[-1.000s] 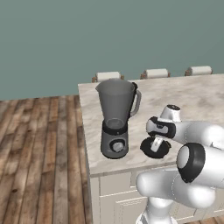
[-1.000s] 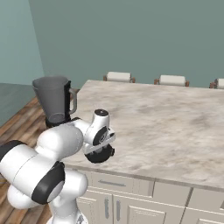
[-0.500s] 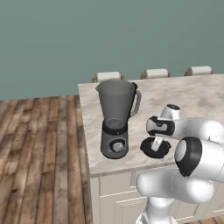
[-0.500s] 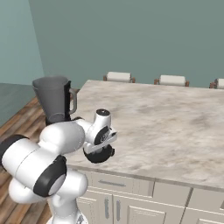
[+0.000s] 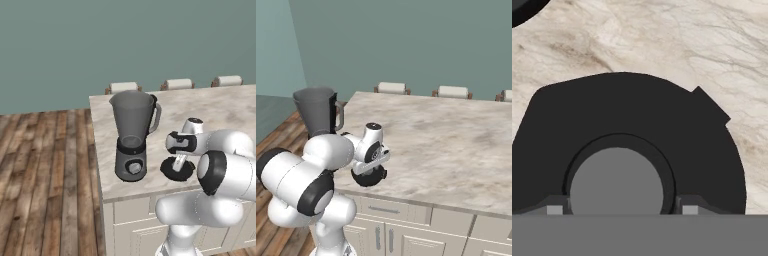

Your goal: Close the lid blender by securely placing the lid on top.

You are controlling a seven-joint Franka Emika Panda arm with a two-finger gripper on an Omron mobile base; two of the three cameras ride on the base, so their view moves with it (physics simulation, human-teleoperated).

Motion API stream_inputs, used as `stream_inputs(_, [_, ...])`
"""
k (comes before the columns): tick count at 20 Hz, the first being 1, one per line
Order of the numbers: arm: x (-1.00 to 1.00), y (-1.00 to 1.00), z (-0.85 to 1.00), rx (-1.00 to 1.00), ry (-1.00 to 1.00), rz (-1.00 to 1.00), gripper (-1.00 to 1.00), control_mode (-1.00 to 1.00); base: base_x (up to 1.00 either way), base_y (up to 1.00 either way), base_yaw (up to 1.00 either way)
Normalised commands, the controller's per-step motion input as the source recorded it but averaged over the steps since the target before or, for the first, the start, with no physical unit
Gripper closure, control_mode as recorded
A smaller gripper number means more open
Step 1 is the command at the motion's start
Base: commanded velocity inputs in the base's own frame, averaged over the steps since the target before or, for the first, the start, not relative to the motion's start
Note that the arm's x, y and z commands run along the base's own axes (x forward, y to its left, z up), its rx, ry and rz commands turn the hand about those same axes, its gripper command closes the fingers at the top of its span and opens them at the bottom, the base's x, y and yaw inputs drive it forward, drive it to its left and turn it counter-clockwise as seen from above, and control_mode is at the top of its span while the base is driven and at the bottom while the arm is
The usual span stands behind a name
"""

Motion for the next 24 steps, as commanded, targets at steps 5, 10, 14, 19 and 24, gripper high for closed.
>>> stream_inputs(5, [-0.23, 0.34, -0.72, -0.03, 0.00, 0.00, 1.00, -1.00, 0.00, 0.00, 0.00])
stream_inputs(10, [-0.02, 0.19, -0.38, 0.00, 0.00, 0.00, 1.00, -1.00, 0.00, 0.00, 0.00])
stream_inputs(14, [0.00, 0.12, -0.24, 0.00, 0.00, 0.01, 1.00, -1.00, 0.00, 0.00, 0.00])
stream_inputs(19, [-0.02, 0.12, -0.23, 0.00, 0.00, 0.01, 1.00, -1.00, 0.00, 0.00, 0.00])
stream_inputs(24, [-0.23, 0.05, -0.02, 0.00, 0.00, 0.00, 1.00, -1.00, 0.00, 0.00, 0.00])
